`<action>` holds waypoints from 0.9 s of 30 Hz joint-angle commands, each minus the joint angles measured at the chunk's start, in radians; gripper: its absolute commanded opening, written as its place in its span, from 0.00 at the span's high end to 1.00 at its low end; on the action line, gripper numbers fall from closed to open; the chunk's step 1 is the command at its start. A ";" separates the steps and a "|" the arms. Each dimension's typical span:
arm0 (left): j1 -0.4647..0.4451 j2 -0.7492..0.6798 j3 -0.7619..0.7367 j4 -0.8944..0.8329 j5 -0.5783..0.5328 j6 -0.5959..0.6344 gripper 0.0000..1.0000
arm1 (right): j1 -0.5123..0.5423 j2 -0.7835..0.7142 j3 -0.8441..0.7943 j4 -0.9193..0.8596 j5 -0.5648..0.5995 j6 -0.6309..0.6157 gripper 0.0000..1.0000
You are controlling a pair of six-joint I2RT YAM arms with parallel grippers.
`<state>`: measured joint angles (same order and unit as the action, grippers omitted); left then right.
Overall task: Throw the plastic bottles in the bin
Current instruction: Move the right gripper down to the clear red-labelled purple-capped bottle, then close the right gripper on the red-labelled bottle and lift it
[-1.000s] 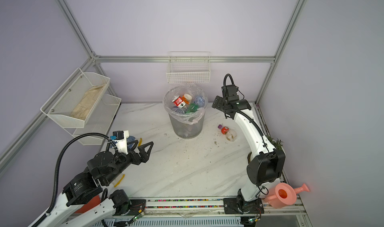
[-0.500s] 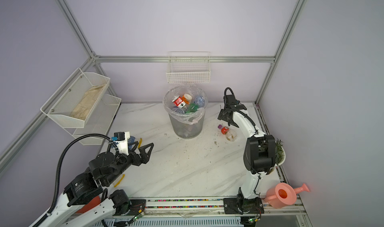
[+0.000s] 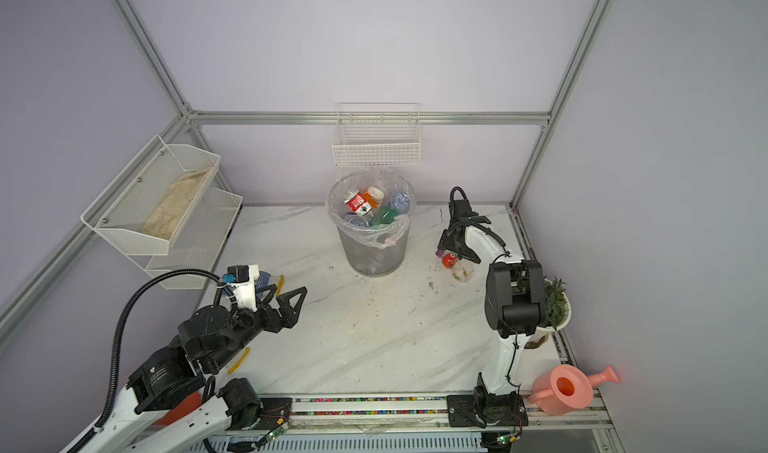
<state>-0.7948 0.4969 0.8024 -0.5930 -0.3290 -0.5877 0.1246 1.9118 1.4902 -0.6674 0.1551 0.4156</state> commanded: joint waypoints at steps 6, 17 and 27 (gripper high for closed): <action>-0.006 -0.011 -0.041 0.016 0.000 -0.016 0.00 | 0.001 0.014 -0.072 0.063 -0.047 -0.014 0.03; -0.007 -0.009 -0.041 0.015 0.002 -0.017 0.00 | 0.001 -0.025 -0.164 0.116 -0.098 -0.011 0.03; -0.007 -0.006 -0.048 0.015 0.011 -0.026 0.00 | 0.001 -0.096 -0.278 0.177 -0.161 0.032 0.07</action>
<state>-0.7948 0.4931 0.7937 -0.5945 -0.3260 -0.5926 0.1246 1.8584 1.2308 -0.5198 0.0208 0.4259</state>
